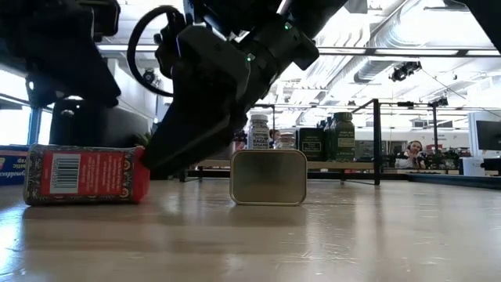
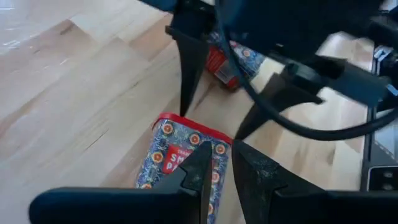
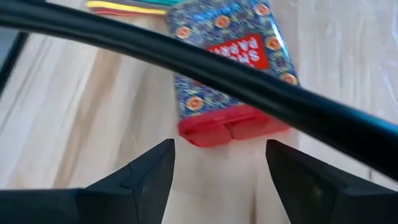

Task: Shelf spices
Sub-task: Put the left red seasoning can on the shelf aligned with the other red seasoning can

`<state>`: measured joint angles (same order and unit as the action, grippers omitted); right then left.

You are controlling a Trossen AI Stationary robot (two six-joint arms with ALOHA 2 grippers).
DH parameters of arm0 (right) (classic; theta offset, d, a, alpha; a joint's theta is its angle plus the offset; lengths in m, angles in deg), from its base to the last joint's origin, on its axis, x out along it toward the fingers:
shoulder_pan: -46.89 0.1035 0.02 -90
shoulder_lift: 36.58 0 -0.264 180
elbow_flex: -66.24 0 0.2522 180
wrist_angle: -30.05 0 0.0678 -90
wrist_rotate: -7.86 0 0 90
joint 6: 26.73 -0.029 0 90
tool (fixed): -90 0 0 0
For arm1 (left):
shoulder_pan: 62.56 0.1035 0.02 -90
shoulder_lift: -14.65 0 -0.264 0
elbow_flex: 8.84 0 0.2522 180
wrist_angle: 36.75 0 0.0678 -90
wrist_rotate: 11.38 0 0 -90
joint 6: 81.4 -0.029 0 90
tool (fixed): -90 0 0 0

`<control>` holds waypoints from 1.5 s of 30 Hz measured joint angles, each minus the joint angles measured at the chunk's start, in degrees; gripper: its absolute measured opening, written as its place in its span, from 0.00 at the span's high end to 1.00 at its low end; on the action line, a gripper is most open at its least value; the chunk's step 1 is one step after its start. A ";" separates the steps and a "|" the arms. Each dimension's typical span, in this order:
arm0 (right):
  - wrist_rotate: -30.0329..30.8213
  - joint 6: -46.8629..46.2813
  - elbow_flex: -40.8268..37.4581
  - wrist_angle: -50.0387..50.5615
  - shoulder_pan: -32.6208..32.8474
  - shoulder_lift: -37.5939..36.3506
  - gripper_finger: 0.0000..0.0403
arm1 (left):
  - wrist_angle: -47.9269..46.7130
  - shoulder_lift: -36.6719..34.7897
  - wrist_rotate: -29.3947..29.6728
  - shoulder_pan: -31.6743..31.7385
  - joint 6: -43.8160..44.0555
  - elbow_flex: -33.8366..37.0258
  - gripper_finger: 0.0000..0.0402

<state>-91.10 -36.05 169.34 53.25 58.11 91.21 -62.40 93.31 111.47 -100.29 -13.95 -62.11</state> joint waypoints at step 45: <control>1.88 1.27 -0.04 -2.32 0.13 0.00 0.39 | -7.64 5.53 -5.42 -5.57 20.50 1.89 0.86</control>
<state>-89.23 -34.79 169.30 50.93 58.24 91.21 -70.05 98.83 106.06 -105.86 6.55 -60.22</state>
